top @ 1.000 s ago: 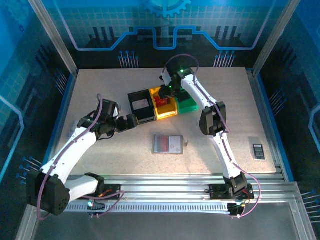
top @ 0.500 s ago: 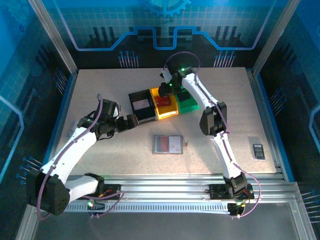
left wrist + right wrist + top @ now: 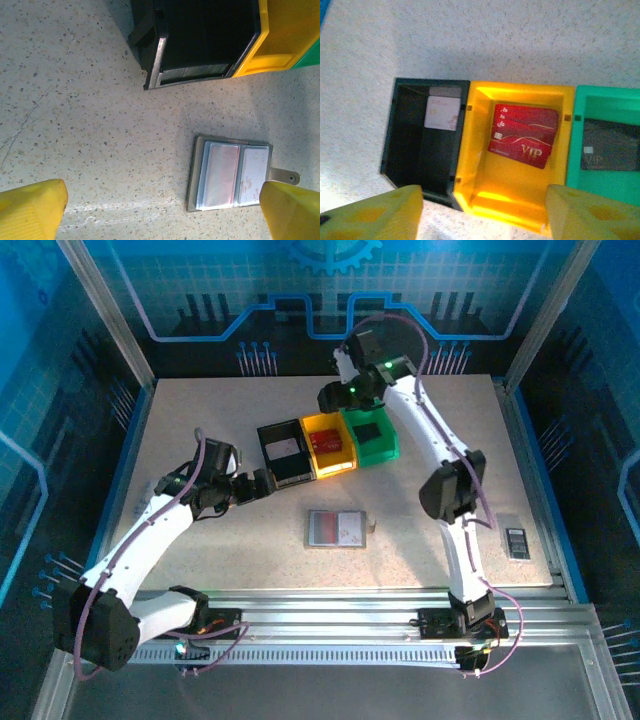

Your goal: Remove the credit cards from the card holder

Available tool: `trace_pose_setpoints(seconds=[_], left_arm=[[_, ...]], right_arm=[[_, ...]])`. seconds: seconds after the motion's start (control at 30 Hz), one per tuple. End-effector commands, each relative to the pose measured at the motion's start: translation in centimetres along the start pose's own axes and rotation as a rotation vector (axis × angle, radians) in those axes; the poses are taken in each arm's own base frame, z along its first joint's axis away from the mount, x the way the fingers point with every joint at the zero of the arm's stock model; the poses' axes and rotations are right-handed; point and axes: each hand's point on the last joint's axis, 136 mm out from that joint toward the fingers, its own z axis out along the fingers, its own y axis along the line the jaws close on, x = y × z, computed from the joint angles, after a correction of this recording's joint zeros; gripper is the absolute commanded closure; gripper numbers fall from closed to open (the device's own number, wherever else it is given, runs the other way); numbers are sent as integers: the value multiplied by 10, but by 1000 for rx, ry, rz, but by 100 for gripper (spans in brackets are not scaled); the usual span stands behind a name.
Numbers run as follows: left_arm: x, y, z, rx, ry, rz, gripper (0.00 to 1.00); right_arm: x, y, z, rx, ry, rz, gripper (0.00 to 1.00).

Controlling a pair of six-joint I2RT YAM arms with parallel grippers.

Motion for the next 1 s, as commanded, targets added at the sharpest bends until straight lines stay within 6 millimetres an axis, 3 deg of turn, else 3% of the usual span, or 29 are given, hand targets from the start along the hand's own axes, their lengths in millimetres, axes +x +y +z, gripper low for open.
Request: trace_pose_setpoints(seconds=[0.0, 0.07, 0.1, 0.4, 0.73, 0.9, 0.97], left_arm=[[4, -3, -2, 24, 22, -3, 0], [7, -4, -1, 27, 30, -8, 1], [9, -4, 0, 26, 35, -9, 0], [32, -10, 6, -1, 95, 13, 1], [65, -23, 10, 32, 147, -18, 1], [79, -31, 21, 64, 178, -41, 1], [84, -33, 27, 70, 194, -51, 1]], right_arm=[[-4, 22, -33, 5, -101, -16, 24], [6, 30, -43, 12, -131, -30, 0], [10, 34, -47, 13, -142, -38, 0], [74, 40, -66, 68, -146, -35, 0], [183, 27, -52, -22, -16, 83, 1], [228, 26, -39, -68, 51, 138, 11], [241, 28, -31, -81, 79, 145, 20]])
